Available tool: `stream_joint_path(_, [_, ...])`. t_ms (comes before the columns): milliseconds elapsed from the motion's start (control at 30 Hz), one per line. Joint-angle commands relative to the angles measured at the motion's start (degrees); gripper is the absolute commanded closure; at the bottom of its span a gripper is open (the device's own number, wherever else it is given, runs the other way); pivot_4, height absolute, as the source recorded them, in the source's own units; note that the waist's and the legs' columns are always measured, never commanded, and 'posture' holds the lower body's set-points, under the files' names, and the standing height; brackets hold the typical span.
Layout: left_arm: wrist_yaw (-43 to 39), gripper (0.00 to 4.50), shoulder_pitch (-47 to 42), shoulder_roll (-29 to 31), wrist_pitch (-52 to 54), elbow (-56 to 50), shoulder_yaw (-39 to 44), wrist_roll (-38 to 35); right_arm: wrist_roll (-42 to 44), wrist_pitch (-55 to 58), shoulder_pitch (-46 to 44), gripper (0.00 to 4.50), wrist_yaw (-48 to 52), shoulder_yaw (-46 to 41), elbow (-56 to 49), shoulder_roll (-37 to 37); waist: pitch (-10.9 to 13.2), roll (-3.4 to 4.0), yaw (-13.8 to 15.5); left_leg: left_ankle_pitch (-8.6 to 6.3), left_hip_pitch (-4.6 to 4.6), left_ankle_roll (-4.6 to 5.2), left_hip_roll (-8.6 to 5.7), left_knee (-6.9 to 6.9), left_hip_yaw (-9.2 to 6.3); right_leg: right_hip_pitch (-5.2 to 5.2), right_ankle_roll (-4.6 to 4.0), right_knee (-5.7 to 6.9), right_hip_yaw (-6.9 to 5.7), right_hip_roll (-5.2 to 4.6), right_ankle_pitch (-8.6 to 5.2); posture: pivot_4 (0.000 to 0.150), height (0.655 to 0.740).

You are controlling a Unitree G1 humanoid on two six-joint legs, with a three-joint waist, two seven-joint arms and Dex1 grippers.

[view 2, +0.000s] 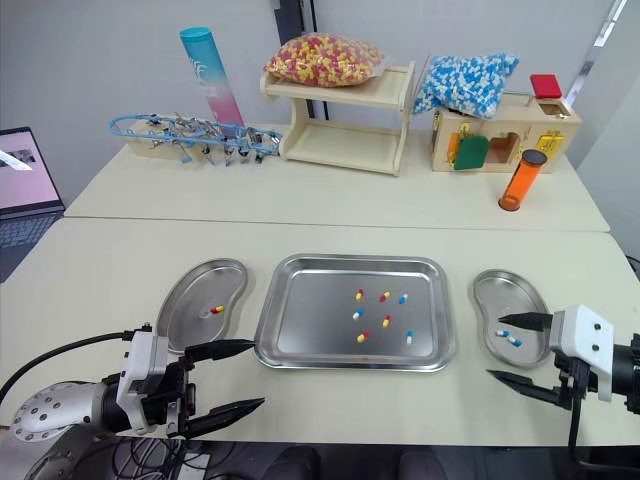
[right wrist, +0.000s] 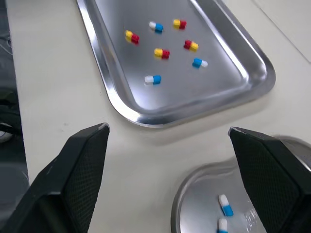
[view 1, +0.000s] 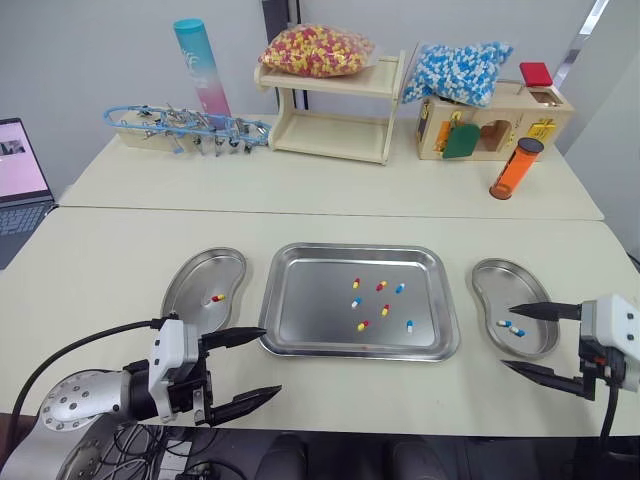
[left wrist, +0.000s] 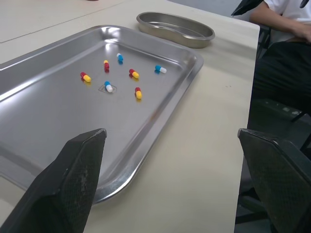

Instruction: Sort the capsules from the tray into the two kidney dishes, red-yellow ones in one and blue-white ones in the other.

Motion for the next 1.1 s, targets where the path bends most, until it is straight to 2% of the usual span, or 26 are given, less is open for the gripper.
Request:
stream_joint_path(33, [2.06, 0.00, 1.36, -0.60, -0.88, -2.02, 2.50, 0.84, -0.04, -4.91, 1.28, 0.35, -1.37, 0.81, -2.01, 3.66, 0.00, -0.01, 0.00, 0.00, 0.00, 0.00, 0.00, 0.00, 0.00, 0.01, 0.00, 0.00, 0.00, 0.00, 0.00, 0.150, 0.7400])
stream_joint_path(367, [10.48, 0.00, 9.00, -3.23, -1.12, -4.29, 6.71, 7.09, -4.08, -15.65, 6.31, 0.35, -5.02, 3.93, 2.73, 11.94, -0.03, -0.04, -0.06, 0.00, 0.08, 0.00, 0.00, 0.00, 0.00, 0.08, 0.00, -0.01, 0.01, 0.00, 0.00, 0.150, 0.7400])
stream_joint_path(400, [11.52, 0.00, 9.22, -3.15, -0.97, -4.12, 6.87, 8.29, -3.88, -15.37, 6.25, 0.16, -5.52, 4.43, 2.60, 12.20, -0.03, -0.04, -0.13, 0.00, 0.10, 0.00, 0.01, 0.00, 0.00, 0.09, -0.01, 0.00, 0.01, 0.00, 0.00, 0.150, 0.7400])
stream_joint_path(433, [12.07, 0.00, 9.26, -3.09, -0.90, -3.90, 7.00, 8.76, -3.78, -15.44, 6.01, 0.16, -5.91, 4.92, 2.48, 12.45, -0.03, -0.04, -0.13, 0.00, 0.12, 0.00, 0.01, 0.00, 0.00, 0.10, -0.01, 0.02, 0.03, 0.00, 0.00, 0.150, 0.7400])
stream_joint_path(567, [8.78, 0.00, 8.37, -1.66, 0.33, -3.00, 8.11, 4.60, -3.01, -14.14, 4.84, 0.16, -6.49, 7.02, 2.04, 11.69, -0.03, -0.04, -0.02, 0.00, 0.12, 0.00, 0.00, 0.01, -0.02, 0.12, -0.01, 0.02, 0.00, 0.00, 0.00, 0.150, 0.7400])
stream_joint_path(767, [8.16, 0.00, 0.74, 2.04, 5.75, -5.74, 4.72, 1.79, -3.34, -13.21, 3.55, 0.16, -7.08, 9.79, 1.98, 10.75, -0.03, -0.04, 0.08, 0.00, 0.12, 0.00, 0.00, 0.01, -0.03, 0.12, -0.01, 0.02, -0.02, 0.00, 0.00, 0.150, 0.7400])
stream_joint_path(900, [10.19, 0.00, -5.94, 3.82, 13.52, -8.29, -0.16, -1.23, -4.28, -12.86, 3.39, 0.16, -8.20, 11.34, 1.56, 10.44, -0.03, -0.04, 0.10, 0.00, 0.11, 0.00, -0.01, 0.02, -0.03, 0.13, 0.00, 0.00, 0.00, -0.01, 0.00, 0.150, 0.7400])
stream_joint_path(1067, [10.70, 0.00, -13.78, 2.52, 16.19, -5.04, -7.25, 0.47, -4.61, -11.69, 2.89, 0.16, -10.10, 13.01, -0.01, 10.35, -0.04, 0.01, -0.15, 0.00, 0.14, -0.01, 0.00, 0.01, -0.04, 0.12, 0.00, 0.05, -0.01, 0.00, 0.00, 0.150, 0.7400])
stream_joint_path(1100, [10.18, 0.18, -15.13, 2.27, 15.73, -3.96, -8.65, 1.29, -4.57, -11.34, 2.74, 0.05, -10.46, 13.22, -0.39, 10.30, -0.04, 0.01, -0.14, 0.00, 0.16, -0.01, 0.00, 0.01, -0.04, 0.12, 0.00, 0.05, 0.00, 0.00, 0.00, 0.150, 0.7400])
